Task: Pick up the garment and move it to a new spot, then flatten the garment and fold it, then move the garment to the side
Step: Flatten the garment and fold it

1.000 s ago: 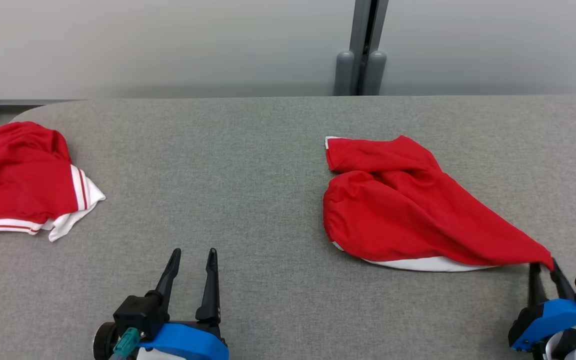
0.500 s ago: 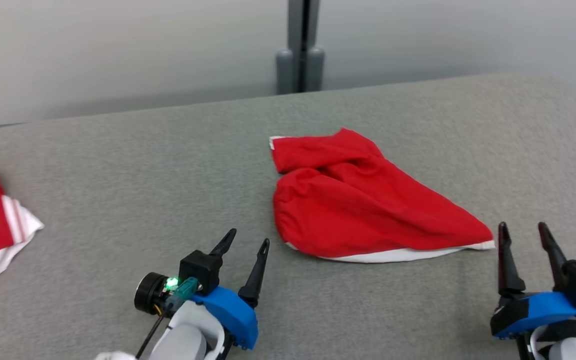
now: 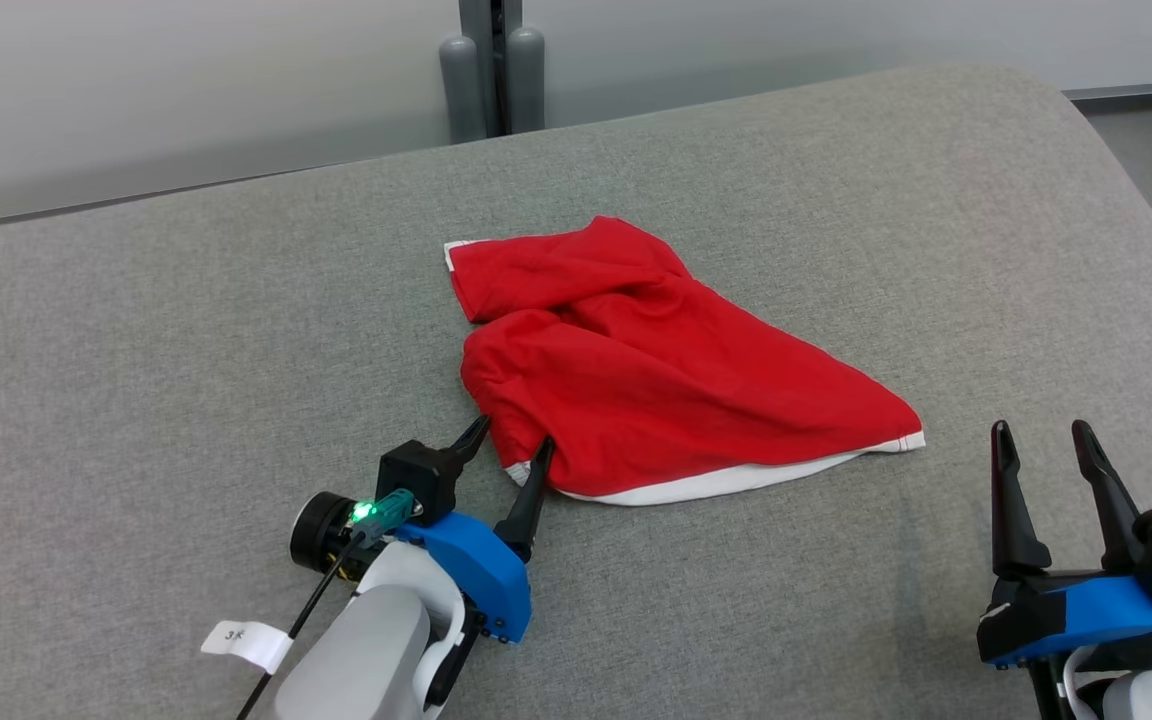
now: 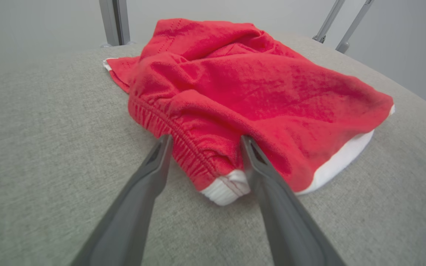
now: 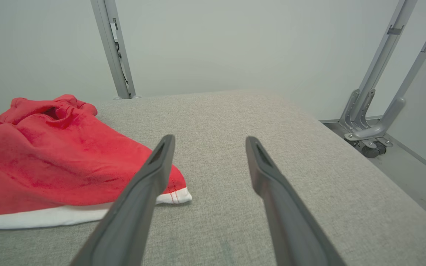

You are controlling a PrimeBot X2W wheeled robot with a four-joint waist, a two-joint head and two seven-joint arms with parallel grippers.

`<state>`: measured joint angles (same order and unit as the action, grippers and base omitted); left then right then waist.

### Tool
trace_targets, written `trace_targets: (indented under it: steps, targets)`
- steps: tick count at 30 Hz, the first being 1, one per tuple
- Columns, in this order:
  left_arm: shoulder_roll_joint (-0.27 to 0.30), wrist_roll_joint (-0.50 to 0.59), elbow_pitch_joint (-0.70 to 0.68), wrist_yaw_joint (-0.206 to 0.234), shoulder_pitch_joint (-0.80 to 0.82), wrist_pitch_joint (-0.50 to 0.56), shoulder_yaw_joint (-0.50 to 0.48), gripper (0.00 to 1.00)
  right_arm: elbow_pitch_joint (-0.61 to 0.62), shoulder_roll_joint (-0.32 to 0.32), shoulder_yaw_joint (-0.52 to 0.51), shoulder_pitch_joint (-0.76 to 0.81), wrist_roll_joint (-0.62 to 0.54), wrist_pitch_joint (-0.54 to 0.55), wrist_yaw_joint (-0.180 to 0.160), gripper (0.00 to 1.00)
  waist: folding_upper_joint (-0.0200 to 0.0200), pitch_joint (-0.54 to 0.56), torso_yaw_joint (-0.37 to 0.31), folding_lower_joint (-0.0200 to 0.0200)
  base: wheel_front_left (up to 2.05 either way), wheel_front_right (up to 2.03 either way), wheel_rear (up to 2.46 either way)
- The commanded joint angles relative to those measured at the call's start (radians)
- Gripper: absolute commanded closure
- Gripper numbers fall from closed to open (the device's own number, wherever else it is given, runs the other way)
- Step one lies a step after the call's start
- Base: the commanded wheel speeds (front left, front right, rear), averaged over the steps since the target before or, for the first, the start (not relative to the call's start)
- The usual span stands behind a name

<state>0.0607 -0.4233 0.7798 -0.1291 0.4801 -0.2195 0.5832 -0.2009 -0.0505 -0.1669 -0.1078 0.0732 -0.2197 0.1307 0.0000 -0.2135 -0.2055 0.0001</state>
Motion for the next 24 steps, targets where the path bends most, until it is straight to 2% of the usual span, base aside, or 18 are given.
trace_targets:
  steps: [1, 4, 6, 7, 12, 17, 24]
  targets:
    - [0.002, -0.008, 0.008, -0.001, 0.018, -0.005, 0.005, 0.0, 0.008, 0.0, 0.001, 0.012, 0.003, 0.002, 0.0, 0.0, 0.0, -0.001, -0.002, -0.0001, 0.0, 0.0, 0.0]
    - [0.001, -0.032, 0.04, -0.001, 0.041, -0.013, 0.026, 0.0, 0.01, 0.0, 0.007, 0.008, 0.008, 0.001, 0.0, 0.0, 0.0, -0.006, -0.009, -0.0001, 0.0, 0.0, 0.0]
    - [0.0, -0.048, 0.056, -0.001, 0.053, -0.017, 0.037, 0.6, 0.011, 0.0, 0.01, 0.005, 0.012, 0.0, 0.0, 0.0, 0.0, -0.008, -0.01, -0.0001, 0.0, 0.0, 0.0]
    - [0.0, -0.055, 0.063, -0.001, 0.059, -0.019, 0.045, 0.98, 0.012, 0.0, 0.011, 0.003, 0.014, -0.001, 0.0, 0.0, 0.0, -0.009, -0.01, -0.0001, 0.0, 0.0, 0.0]
    - [-0.001, -0.083, 0.085, -0.001, 0.073, -0.031, 0.084, 1.0, 0.007, 0.0, 0.009, 0.0, 0.015, -0.009, 0.0, 0.0, 0.0, -0.002, 0.005, -0.0001, 0.0, 0.0, 0.0]
    - [0.013, -0.069, 0.054, 0.002, 0.065, -0.045, 0.075, 1.0, 0.005, 0.0, 0.006, 0.003, 0.018, -0.012, 0.0, 0.0, 0.0, 0.013, 0.034, -0.0001, 0.0, 0.0, 0.0]
    - [0.096, -0.006, -0.2, 0.071, -0.08, -0.047, -0.007, 1.0, -0.005, 0.0, -0.006, 0.022, 0.019, -0.019, 0.0, 0.0, 0.0, 0.047, 0.09, -0.0001, 0.0, 0.0, 0.0]
